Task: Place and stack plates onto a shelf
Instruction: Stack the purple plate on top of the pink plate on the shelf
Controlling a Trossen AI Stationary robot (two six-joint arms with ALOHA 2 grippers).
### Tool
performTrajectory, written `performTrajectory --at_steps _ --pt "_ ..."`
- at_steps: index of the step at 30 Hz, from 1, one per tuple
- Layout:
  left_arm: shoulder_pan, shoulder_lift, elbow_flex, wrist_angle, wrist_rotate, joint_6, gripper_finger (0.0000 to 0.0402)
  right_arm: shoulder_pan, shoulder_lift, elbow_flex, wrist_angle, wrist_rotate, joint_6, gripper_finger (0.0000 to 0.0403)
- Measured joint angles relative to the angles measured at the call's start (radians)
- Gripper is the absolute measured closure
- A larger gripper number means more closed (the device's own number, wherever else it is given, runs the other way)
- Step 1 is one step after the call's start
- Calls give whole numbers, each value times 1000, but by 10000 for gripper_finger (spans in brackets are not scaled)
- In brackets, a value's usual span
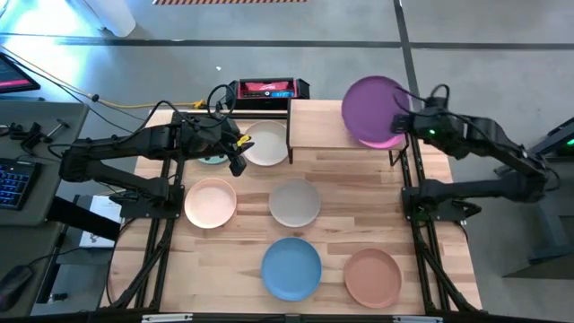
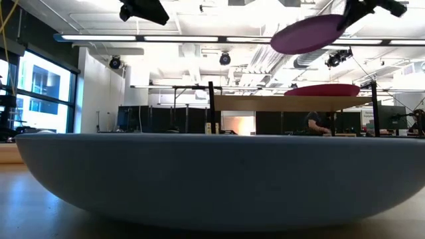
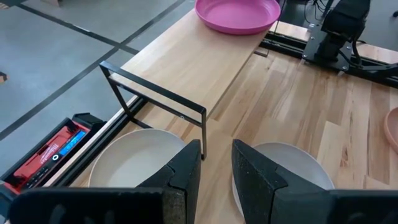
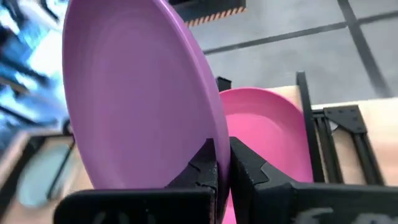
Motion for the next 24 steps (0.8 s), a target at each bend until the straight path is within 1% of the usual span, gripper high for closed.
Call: performTrajectory --at_steps 5,9,17,20,24 --pt "0 0 0 0 -1 0 323 -43 -140 -148 38 4 139 403" --pt "0 0 0 0 -3 0 323 -75 -203 -243 62 -16 264 403" --pt "0 0 0 0 -3 0 323 -114 -218 -384 157 -31 452 403" --pt "0 0 0 0 -3 0 323 -123 -218 -413 219 -29 473 403" --pt "0 0 0 0 -3 -1 323 -140 -203 -438 255 -31 489 403"
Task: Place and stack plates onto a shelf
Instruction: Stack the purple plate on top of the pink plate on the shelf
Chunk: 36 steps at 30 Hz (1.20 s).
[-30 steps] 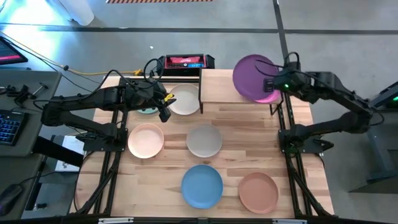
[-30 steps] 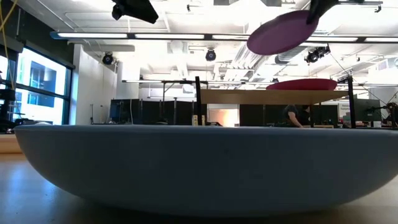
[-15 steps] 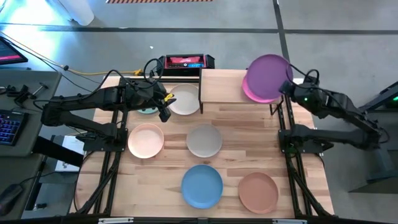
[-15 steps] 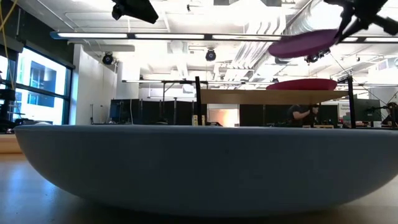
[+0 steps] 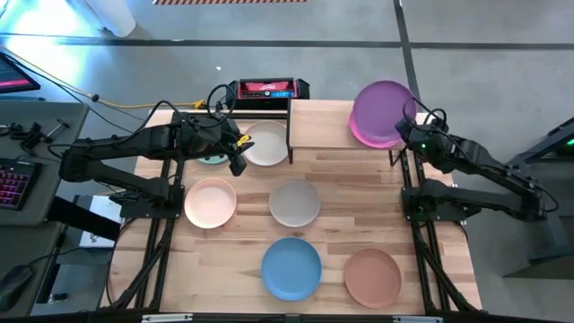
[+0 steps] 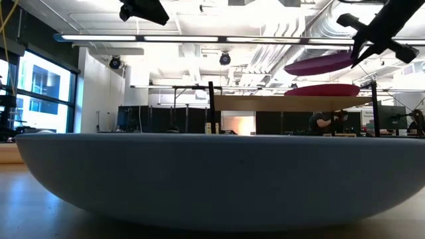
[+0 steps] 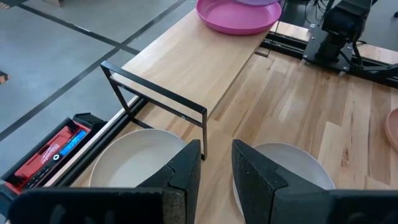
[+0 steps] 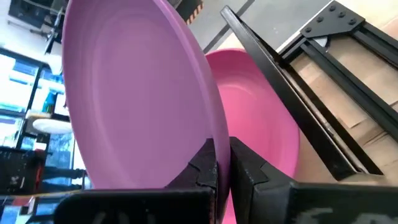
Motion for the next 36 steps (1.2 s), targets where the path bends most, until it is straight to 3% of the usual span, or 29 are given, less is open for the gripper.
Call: performTrajectory --at_steps 6,32,36 --pt "0 0 0 0 7 -1 323 -7 50 -43 75 -15 11 403" --pt "0 0 0 -1 7 1 323 -33 123 -43 22 -30 60 402" --pt "0 0 0 0 7 1 323 -33 131 -43 8 -33 60 383"
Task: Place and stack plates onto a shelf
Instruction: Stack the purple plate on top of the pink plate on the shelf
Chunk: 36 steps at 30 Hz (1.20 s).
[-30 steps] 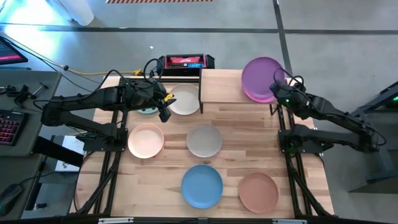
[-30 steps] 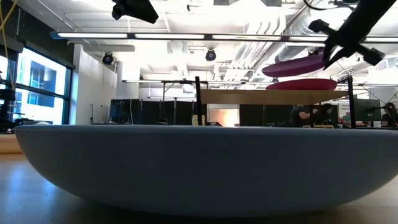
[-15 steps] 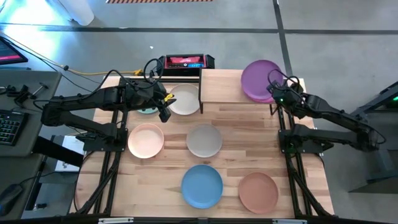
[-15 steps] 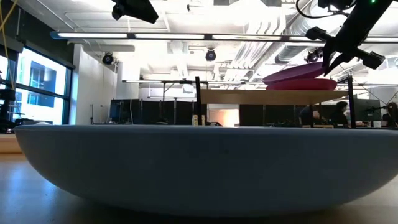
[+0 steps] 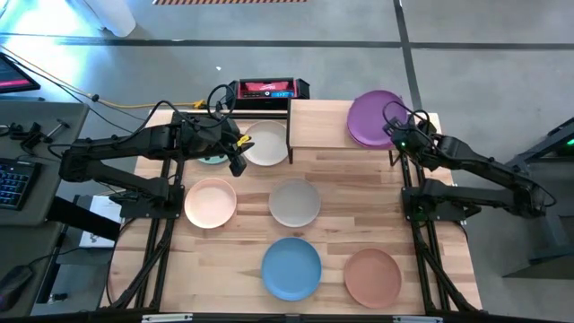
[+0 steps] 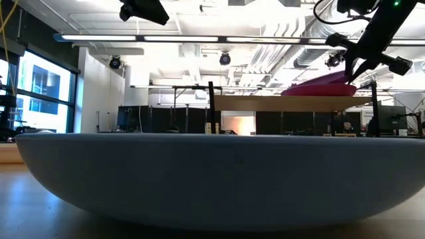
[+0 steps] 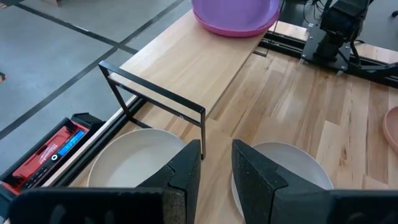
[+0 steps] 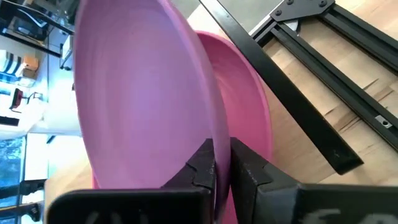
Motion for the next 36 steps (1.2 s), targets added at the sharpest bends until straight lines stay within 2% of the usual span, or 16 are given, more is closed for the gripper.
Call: performTrajectory --at_steps 5,9,21,25,36 --pt "0 0 0 0 0 0 323 0 0 0 -2 8 0 348" --pt "0 0 0 0 -1 0 323 -6 0 0 -10 8 0 336" --pt "0 0 0 1 -2 0 323 -6 -4 0 -6 -57 -9 334" --pt "0 0 0 2 -3 0 323 -6 -19 0 10 -104 -90 334" --pt "18 0 0 10 -3 -1 323 -6 -71 0 17 -117 -137 334"
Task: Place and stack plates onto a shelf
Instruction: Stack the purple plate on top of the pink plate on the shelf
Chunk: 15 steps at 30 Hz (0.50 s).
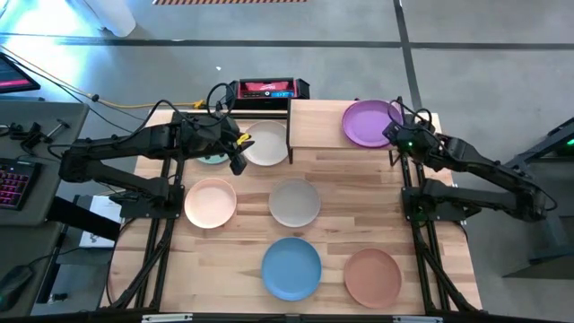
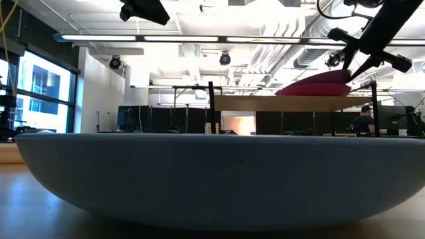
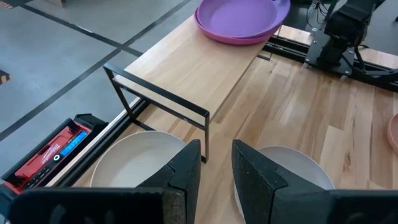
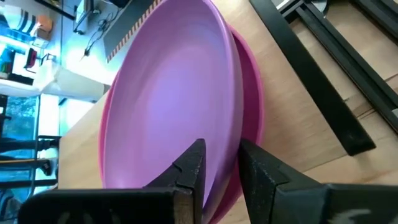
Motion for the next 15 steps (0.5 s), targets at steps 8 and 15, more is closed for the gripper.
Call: performTrajectory --at_steps 8,15 --pt "30 0 0 1 3 -2 323 0 -41 0 -51 -56 27 334" --pt "52 0 0 27 4 -1 323 -8 -39 0 -23 -21 36 334"
